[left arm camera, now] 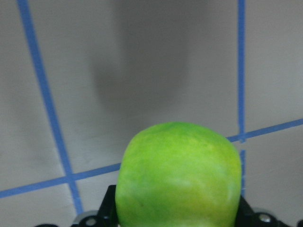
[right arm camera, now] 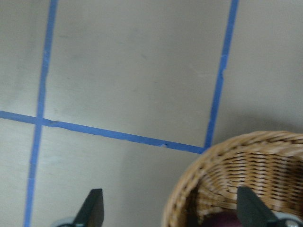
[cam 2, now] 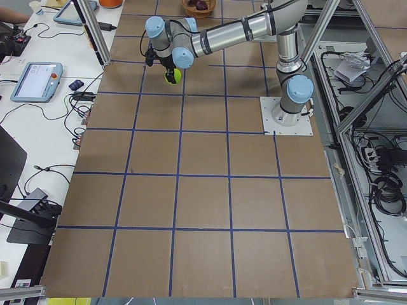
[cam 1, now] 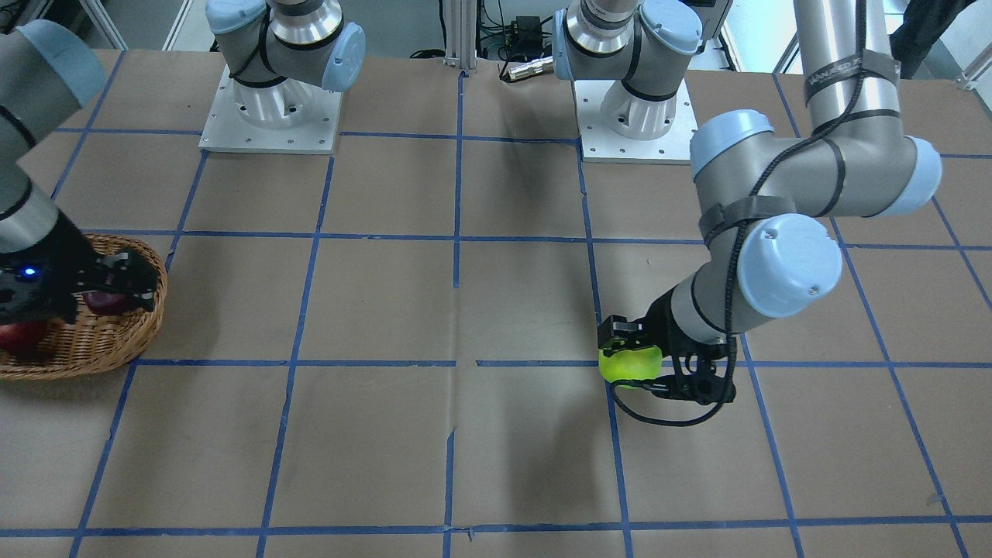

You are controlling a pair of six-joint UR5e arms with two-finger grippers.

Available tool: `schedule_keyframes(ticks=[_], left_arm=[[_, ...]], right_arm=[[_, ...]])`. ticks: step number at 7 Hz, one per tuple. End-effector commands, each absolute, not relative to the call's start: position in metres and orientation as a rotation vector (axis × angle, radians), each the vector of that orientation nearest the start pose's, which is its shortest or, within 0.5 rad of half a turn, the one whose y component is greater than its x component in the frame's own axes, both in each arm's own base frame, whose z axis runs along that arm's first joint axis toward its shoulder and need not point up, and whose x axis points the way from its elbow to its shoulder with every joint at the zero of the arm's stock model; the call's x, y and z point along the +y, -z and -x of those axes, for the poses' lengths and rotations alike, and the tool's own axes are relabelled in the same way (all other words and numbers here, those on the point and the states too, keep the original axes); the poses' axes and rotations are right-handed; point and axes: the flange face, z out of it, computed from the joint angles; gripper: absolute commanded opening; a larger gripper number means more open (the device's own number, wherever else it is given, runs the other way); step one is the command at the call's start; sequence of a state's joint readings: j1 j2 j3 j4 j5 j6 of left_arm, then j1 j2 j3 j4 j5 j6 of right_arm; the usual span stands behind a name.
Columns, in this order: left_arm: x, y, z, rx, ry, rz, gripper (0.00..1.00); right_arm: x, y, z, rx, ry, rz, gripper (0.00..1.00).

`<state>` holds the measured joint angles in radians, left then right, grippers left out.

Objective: Put all apples into basket
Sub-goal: 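Release green apple at center with left gripper while right approaches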

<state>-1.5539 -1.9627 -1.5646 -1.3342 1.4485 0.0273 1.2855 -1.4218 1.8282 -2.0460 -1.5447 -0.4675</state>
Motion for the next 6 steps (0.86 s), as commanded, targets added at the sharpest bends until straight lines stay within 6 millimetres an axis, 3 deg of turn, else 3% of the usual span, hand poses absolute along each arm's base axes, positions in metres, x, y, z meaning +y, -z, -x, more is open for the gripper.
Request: schedule_keyframes(ticks=[1, 2, 4, 5, 6], left_arm=[[-0.602, -0.277, 0.207, 3.292, -0.249, 0.233, 0.12], [-0.602, -0.270, 0.227, 3.302, -0.174, 0.252, 0.12], [-0.595, -0.261, 0.226, 3.310, -0.204, 0.246, 0.12], [-0.587, -0.244, 0.237, 3.362, -0.295, 0.289, 0.12], [-0.587, -0.232, 0.244, 3.406, -0.242, 0.375, 0.12]], right_arm=[[-0.541, -0.336, -0.100, 3.120, 0.135, 0.198, 1.00], [-0.538, -0.334, -0.114, 3.105, 0.129, 0.139, 1.00], [-0.540, -0.320, -0.145, 3.116, 0.141, 0.081, 1.00], [-0.543, -0.312, -0.147, 3.118, 0.134, 0.083, 1.00], [-0.543, -0.312, -0.148, 3.116, 0.134, 0.085, 1.00]])
